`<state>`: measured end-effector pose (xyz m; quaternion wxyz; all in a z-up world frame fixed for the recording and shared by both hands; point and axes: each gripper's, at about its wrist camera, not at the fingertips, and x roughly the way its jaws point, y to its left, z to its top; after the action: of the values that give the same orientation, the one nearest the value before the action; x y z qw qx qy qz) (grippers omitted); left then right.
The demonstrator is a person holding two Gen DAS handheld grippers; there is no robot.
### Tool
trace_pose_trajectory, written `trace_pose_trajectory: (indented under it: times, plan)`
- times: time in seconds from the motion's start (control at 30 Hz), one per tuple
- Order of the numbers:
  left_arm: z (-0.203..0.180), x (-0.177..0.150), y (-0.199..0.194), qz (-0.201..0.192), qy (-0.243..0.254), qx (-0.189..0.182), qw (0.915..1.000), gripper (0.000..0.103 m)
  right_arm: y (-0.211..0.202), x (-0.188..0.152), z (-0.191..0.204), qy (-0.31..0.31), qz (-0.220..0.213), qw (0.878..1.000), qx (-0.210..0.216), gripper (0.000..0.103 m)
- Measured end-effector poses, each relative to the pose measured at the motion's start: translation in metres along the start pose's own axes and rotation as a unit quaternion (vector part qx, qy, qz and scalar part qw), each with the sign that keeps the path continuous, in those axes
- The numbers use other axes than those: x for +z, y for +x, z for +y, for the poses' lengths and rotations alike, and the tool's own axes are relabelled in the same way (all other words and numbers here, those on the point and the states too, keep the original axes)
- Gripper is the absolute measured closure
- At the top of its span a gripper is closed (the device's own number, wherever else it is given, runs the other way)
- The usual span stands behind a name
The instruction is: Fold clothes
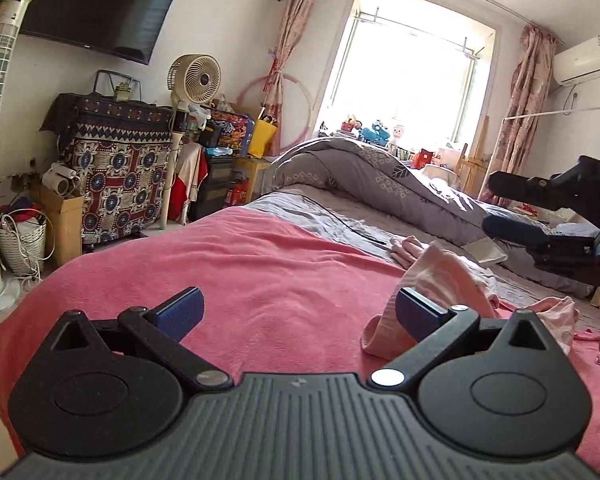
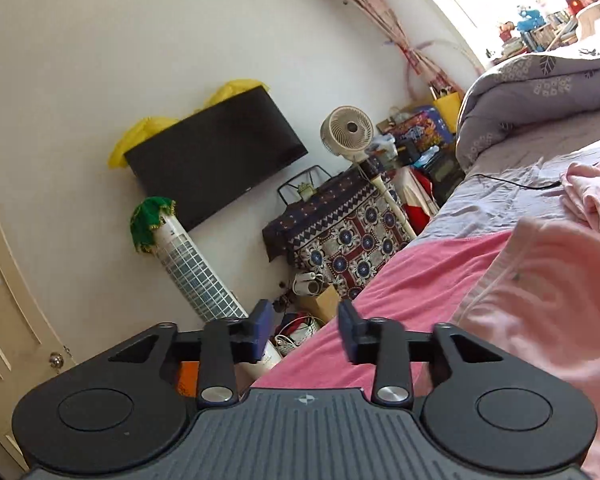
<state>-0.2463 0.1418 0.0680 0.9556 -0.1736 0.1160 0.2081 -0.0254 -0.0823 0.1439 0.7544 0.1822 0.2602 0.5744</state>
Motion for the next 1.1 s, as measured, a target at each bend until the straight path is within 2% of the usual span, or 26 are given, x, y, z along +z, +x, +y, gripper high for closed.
trace_pose_trajectory:
  times: [0.03, 0.13, 0.23, 0.3, 0.37, 0.43, 0.5, 0.6, 0.67, 0.7, 0.73, 0.77, 0.8, 0.83, 0.87, 0.9, 0.93, 1.03, 1.1]
  plan:
    - [0.003, -0.003, 0.0, 0.004, 0.0, -0.002, 1.0, 0.001, -0.007, -0.004, -0.001, -0.008, -0.008, 1.0, -0.02, 0.03]
    - [-0.001, -0.014, 0.01, 0.024, 0.012, -0.01, 0.9996, 0.001, -0.048, -0.022, -0.023, -0.054, -0.031, 0.988, -0.144, 0.028]
    - [-0.023, -0.019, 0.032, 0.046, 0.03, -0.043, 0.9975, 0.001, -0.096, -0.039, -0.054, -0.075, -0.036, 0.959, -0.271, 0.025]
    - [-0.041, -0.02, 0.049, 0.055, 0.038, -0.069, 0.9954, 0.001, -0.136, -0.044, -0.084, -0.045, -0.051, 0.939, -0.338, 0.017]
    - [-0.062, -0.022, 0.07, 0.066, 0.046, -0.074, 0.994, 0.001, -0.175, -0.044, -0.117, 0.014, -0.081, 0.92, -0.383, 0.015]
    - [-0.083, -0.025, 0.094, 0.084, 0.058, -0.06, 0.9929, 0.0, -0.205, -0.043, -0.155, 0.088, -0.114, 0.906, -0.399, 0.009]
    - [-0.102, -0.032, 0.116, 0.111, 0.082, -0.046, 0.9894, 0.0, -0.224, -0.041, -0.195, 0.152, -0.145, 0.895, -0.394, 0.009]
    - [-0.125, -0.055, 0.141, 0.138, 0.143, -0.021, 0.9799, 0.0, -0.226, -0.024, -0.253, 0.236, -0.171, 0.885, -0.363, 0.002]
    - [-0.135, -0.07, 0.148, 0.143, 0.178, -0.004, 0.9735, 0.0, -0.215, -0.015, -0.282, 0.283, -0.19, 0.879, -0.334, 0.002]
    - [-0.134, -0.07, 0.149, 0.145, 0.177, -0.005, 0.9735, 0.0, -0.206, -0.011, -0.297, 0.306, -0.191, 0.876, -0.321, 0.013]
    - [-0.134, -0.07, 0.15, 0.146, 0.175, -0.007, 0.9736, 0.0, -0.196, -0.007, -0.313, 0.33, -0.192, 0.872, -0.307, 0.064]
    - [-0.132, -0.07, 0.15, 0.148, 0.17, -0.009, 0.9742, 0.0, -0.186, -0.001, -0.324, 0.355, -0.175, 0.863, -0.313, 0.097]
    - [-0.129, -0.068, 0.151, 0.15, 0.16, -0.015, 0.9757, 0.0, -0.182, 0.006, -0.326, 0.364, -0.171, 0.857, -0.321, 0.096]
    - [-0.128, -0.067, 0.151, 0.15, 0.155, -0.018, 0.9763, 0.0, -0.181, 0.014, -0.318, 0.343, -0.184, 0.864, -0.321, 0.096]
    - [-0.129, -0.068, 0.15, 0.147, 0.159, -0.016, 0.976, 0.0, -0.183, 0.024, -0.302, 0.296, -0.198, 0.877, -0.321, 0.096]
    - [-0.13, -0.069, 0.15, 0.145, 0.164, -0.013, 0.9756, 0.0, -0.187, 0.036, -0.275, 0.217, -0.208, 0.89, -0.342, 0.096]
    - [-0.131, -0.069, 0.149, 0.144, 0.168, -0.011, 0.9753, 0.0, -0.192, 0.046, -0.238, 0.125, -0.218, 0.892, -0.376, 0.096]
    - [-0.128, -0.067, 0.149, 0.143, 0.162, -0.014, 0.9763, 0.0, -0.223, 0.049, -0.156, -0.023, -0.251, 0.893, -0.373, 0.096]
    - [-0.128, -0.066, 0.148, 0.14, 0.162, -0.014, 0.9767, 0.0, -0.243, 0.043, -0.124, -0.067, -0.243, 0.893, -0.372, 0.095]
